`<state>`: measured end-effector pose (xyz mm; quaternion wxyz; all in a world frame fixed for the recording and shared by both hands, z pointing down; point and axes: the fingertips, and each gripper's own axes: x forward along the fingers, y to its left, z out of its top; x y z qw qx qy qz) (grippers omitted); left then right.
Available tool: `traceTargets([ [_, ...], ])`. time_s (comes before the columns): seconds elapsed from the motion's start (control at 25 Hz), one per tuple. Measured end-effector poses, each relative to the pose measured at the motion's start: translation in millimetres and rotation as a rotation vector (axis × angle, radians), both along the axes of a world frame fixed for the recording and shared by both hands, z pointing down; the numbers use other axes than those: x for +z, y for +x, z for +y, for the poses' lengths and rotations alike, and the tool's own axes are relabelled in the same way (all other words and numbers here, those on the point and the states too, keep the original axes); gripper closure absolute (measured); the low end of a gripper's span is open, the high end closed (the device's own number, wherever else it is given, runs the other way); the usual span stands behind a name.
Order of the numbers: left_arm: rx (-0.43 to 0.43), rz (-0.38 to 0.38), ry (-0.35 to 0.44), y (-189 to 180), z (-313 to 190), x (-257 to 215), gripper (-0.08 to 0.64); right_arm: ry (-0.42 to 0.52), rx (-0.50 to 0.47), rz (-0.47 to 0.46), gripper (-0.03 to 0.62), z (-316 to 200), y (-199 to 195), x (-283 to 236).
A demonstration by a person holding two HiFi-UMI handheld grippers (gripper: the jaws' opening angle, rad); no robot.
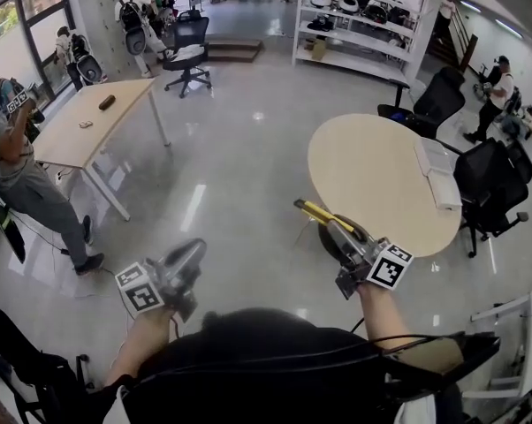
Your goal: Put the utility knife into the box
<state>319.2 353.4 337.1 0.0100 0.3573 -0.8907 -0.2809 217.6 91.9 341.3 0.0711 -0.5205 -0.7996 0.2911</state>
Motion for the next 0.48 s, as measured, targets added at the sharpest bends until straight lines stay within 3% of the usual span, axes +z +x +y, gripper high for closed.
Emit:
traceTargets([
  [0.28,0.08,-0.037,0.023,-81.9,71.2,4.8,0.56,0.052,0.084,-0.027,0.5,59.6,-61.9,-8.5],
  [0.48,0.141,-0.086,0.014,-144.3,155.6,-22.0,0.56,0.05,0.127,-0.043,0.5,145.6,-109.0,-33.1],
])
